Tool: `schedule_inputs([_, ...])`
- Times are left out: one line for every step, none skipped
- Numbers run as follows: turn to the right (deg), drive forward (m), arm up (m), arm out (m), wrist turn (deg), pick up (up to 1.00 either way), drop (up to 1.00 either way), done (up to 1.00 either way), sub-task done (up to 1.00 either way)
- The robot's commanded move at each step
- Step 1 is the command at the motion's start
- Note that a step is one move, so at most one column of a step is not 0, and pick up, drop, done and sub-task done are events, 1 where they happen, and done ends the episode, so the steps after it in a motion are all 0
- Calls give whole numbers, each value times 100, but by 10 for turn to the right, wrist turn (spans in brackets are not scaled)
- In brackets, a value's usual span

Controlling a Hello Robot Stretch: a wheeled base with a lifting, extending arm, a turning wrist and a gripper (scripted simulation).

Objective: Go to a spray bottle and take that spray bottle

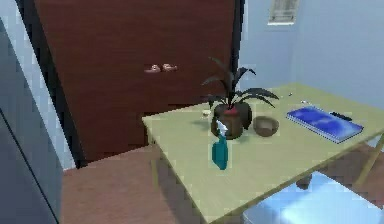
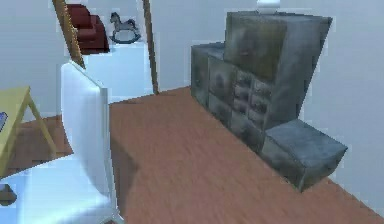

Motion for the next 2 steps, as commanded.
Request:
schedule_inputs([-450, 0, 0, 0, 0, 0, 0, 0, 0])
schedule_inputs([-300, 0, 0, 0, 0, 0, 0, 0, 0])
